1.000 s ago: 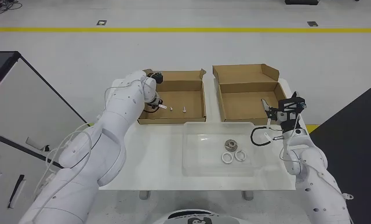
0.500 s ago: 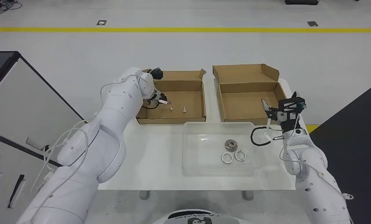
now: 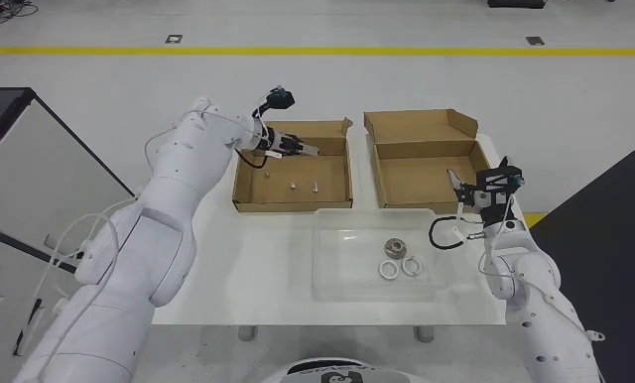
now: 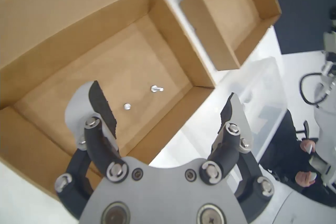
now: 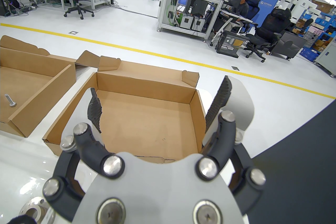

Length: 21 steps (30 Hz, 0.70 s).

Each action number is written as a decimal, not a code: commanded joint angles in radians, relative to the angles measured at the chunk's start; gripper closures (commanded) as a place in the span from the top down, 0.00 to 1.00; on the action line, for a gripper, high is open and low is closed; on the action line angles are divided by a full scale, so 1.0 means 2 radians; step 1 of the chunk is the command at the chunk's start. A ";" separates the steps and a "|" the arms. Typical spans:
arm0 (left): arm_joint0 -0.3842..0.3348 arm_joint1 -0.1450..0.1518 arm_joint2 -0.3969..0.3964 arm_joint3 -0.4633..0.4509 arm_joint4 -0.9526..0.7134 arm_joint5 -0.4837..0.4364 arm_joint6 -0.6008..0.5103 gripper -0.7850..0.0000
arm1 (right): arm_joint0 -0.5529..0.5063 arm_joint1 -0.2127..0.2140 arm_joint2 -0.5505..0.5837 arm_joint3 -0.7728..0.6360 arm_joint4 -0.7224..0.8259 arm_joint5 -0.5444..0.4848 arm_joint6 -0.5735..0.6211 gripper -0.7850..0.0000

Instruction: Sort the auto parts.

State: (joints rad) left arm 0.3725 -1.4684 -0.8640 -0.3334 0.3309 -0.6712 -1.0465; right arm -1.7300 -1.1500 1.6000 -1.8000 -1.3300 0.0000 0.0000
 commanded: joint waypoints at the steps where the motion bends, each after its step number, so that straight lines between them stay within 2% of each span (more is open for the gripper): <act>1: 0.013 0.012 -0.014 -0.027 -0.023 -0.033 -0.018 1.00 | 0.000 0.000 0.000 0.000 0.000 0.000 0.000 1.00; 4: 0.052 0.032 -0.022 -0.106 -0.047 -0.033 -0.018 1.00 | 0.000 0.000 0.000 0.000 0.000 0.000 0.000 1.00; 8: 0.126 0.077 -0.050 -0.260 -0.090 -0.006 -0.045 1.00 | 0.000 0.000 0.000 0.000 0.000 0.000 0.000 1.00; 12: 0.228 0.130 -0.116 -0.448 -0.133 0.044 -0.096 1.00 | 0.000 0.000 0.000 0.000 0.000 0.000 0.000 1.00; 15: 0.304 0.162 -0.173 -0.560 -0.159 0.074 -0.125 1.00 | 0.000 0.000 0.000 0.000 0.000 0.000 0.000 1.00; 18: 0.359 0.183 -0.214 -0.630 -0.184 0.089 -0.140 1.00 | 0.000 0.000 0.000 0.000 0.000 0.000 0.000 1.00; 21: 0.397 0.200 -0.236 -0.675 -0.208 0.092 -0.143 1.00 | 0.000 0.000 0.000 0.000 0.000 0.000 0.000 1.00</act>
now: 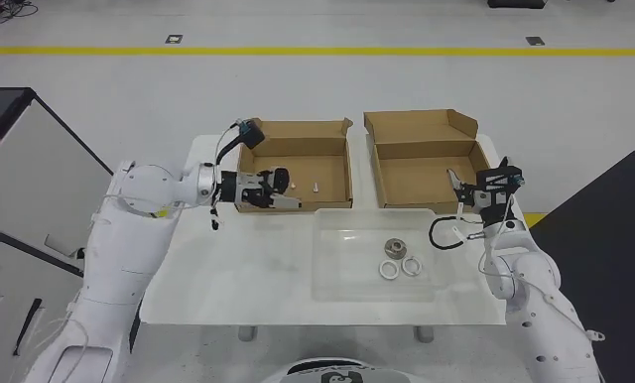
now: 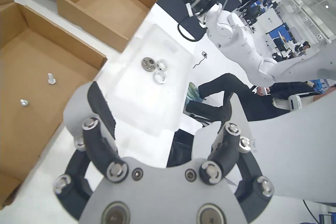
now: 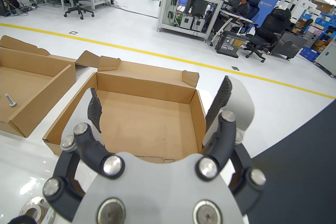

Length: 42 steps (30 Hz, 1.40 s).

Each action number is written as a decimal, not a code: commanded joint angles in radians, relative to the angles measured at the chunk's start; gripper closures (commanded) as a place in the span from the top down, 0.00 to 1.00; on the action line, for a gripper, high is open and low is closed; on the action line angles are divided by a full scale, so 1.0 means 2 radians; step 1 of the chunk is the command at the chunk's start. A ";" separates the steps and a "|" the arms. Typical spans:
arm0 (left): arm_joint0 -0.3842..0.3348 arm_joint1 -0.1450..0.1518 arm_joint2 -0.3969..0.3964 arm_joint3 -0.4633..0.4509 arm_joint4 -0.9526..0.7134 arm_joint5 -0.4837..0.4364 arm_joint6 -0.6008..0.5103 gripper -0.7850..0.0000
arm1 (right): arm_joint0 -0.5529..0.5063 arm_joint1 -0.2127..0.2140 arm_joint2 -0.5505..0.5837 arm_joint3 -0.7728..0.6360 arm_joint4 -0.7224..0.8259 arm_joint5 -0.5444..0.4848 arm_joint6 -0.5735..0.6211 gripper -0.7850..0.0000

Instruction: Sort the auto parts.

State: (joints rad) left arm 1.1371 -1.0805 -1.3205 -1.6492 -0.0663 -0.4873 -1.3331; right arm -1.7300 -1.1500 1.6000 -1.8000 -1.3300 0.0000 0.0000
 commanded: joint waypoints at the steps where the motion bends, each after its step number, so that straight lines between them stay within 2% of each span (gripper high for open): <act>1: 0.025 0.011 -0.012 -0.029 -0.016 -0.001 0.001 1.00 | 0.000 0.000 0.000 0.000 0.000 0.000 0.000 1.00; 5: 0.046 0.029 -0.014 -0.064 -0.036 -0.003 0.003 1.00 | 0.000 0.000 0.000 0.000 0.000 0.000 0.000 1.00; 17: 0.046 0.029 -0.014 -0.064 -0.036 -0.003 0.003 1.00 | 0.000 0.000 0.000 0.000 0.000 0.000 0.000 1.00; 21: 0.046 0.029 -0.014 -0.064 -0.036 -0.003 0.003 1.00 | 0.004 0.002 0.004 -0.003 -0.016 -0.027 0.017 1.00; 24: 0.046 0.029 -0.014 -0.064 -0.036 -0.003 0.003 1.00 | 0.007 0.007 0.016 -0.016 -0.042 -0.079 0.043 1.00; 32: 0.046 0.029 -0.014 -0.064 -0.036 -0.003 0.003 1.00 | 0.022 0.024 0.063 -0.061 -0.052 -0.269 0.137 1.00; 36: 0.046 0.029 -0.014 -0.064 -0.036 -0.003 0.003 1.00 | 0.034 0.032 0.076 -0.088 -0.041 -0.360 0.212 1.00; 39: 0.046 0.029 -0.014 -0.064 -0.036 -0.003 0.003 1.00 | 0.045 0.037 0.077 -0.105 -0.030 -0.415 0.261 1.00; 42: 0.046 0.029 -0.014 -0.064 -0.036 -0.003 0.003 1.00 | 0.052 0.041 0.074 -0.117 -0.012 -0.448 0.299 1.00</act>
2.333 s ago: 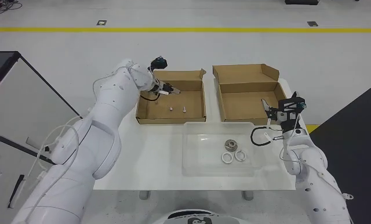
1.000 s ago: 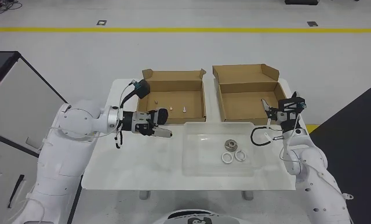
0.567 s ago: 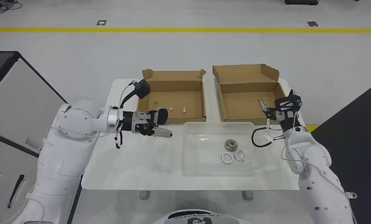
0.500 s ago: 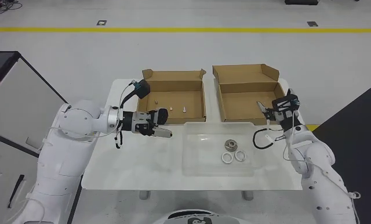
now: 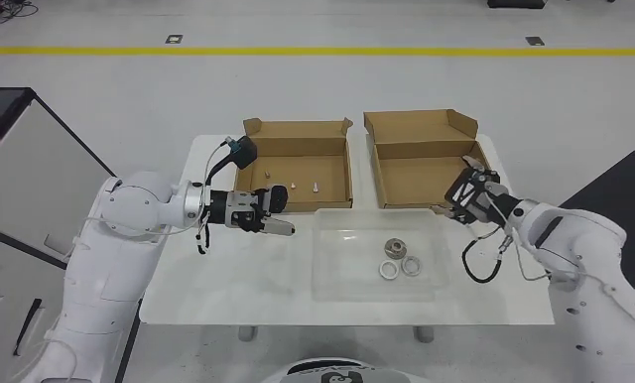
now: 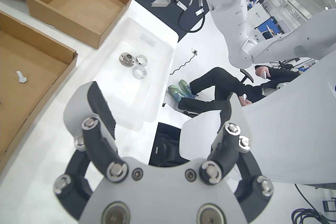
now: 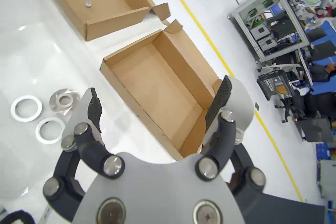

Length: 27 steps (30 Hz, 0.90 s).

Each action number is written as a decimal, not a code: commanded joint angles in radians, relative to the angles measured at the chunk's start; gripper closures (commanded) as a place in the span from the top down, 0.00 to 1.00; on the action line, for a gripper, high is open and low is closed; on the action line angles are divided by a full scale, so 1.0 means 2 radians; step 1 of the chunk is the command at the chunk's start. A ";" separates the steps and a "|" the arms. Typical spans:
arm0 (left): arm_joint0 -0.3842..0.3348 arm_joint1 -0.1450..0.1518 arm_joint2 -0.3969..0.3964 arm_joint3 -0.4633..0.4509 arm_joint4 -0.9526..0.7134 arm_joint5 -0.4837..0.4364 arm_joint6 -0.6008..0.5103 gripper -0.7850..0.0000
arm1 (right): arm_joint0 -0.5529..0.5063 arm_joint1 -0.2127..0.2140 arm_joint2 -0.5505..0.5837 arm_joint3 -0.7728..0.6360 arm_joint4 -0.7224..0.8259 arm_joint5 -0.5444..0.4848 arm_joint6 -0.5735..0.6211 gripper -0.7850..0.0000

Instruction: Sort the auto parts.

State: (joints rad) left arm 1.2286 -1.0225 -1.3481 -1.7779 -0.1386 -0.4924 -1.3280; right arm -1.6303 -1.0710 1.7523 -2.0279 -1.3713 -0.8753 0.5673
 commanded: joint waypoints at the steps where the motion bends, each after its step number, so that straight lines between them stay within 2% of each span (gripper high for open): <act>1: 0.000 0.000 0.000 0.000 0.000 0.000 0.000 1.00 | 0.005 0.002 -0.005 -0.008 0.016 -0.020 0.029 1.00; 6: 0.000 0.000 0.000 0.000 0.000 0.000 0.000 1.00 | 0.020 0.009 -0.028 -0.024 0.045 -0.069 0.095 1.00; 8: 0.000 0.000 0.000 0.000 0.000 0.000 0.000 1.00 | 0.022 0.014 -0.047 -0.033 0.058 -0.069 0.120 1.00; 15: 0.000 0.000 0.000 0.000 0.000 0.000 0.000 1.00 | 0.017 0.055 -0.100 -0.046 0.040 -0.069 0.120 1.00; 22: 0.000 0.000 0.000 0.000 0.000 0.000 0.000 1.00 | 0.027 0.101 -0.121 -0.029 0.100 -0.065 0.123 1.00; 27: 0.000 0.000 0.000 0.000 0.000 0.000 0.000 1.00 | 0.029 0.105 -0.123 -0.028 0.108 -0.062 0.127 1.00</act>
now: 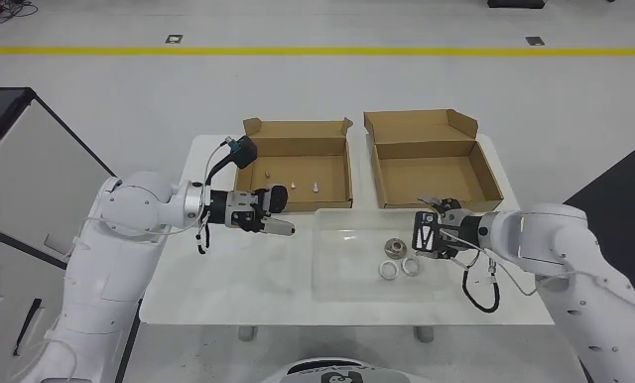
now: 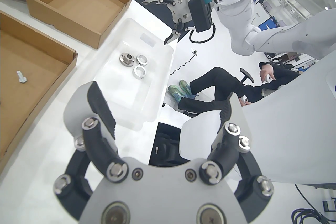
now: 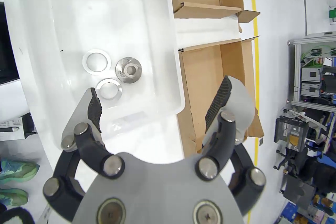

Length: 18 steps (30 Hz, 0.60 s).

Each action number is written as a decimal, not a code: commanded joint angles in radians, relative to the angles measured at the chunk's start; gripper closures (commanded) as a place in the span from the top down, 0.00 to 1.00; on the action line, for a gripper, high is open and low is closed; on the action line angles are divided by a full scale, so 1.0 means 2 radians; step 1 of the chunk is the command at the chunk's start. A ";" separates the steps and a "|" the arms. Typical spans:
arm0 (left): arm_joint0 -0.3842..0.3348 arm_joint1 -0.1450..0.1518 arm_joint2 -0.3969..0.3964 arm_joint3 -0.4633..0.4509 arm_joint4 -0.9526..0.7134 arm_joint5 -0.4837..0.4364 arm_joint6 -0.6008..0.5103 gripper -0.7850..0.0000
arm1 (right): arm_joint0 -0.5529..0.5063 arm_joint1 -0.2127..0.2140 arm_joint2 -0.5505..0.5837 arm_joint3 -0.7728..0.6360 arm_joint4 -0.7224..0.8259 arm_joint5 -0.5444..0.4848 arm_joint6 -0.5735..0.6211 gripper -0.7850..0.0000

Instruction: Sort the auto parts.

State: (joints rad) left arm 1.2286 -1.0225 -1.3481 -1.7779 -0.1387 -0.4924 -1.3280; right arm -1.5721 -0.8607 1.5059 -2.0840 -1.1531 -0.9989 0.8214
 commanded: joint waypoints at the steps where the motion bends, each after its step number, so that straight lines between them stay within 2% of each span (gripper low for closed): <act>1: 0.000 0.000 0.000 0.000 0.000 0.000 0.000 1.00 | 0.000 0.000 0.000 0.000 -0.001 0.000 0.000 1.00; 12: 0.000 0.000 0.000 0.000 0.000 0.000 0.000 1.00 | 0.000 0.001 -0.009 -0.011 0.003 -0.007 -0.007 1.00; 18: 0.000 0.000 0.000 0.000 0.000 0.000 0.000 1.00 | 0.018 0.028 -0.051 -0.025 -0.004 -0.007 -0.007 1.00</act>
State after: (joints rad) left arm 1.2286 -1.0225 -1.3481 -1.7779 -0.1387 -0.4924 -1.3280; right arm -1.5459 -0.8180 1.4239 -2.1322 -1.1611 -1.0124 0.8079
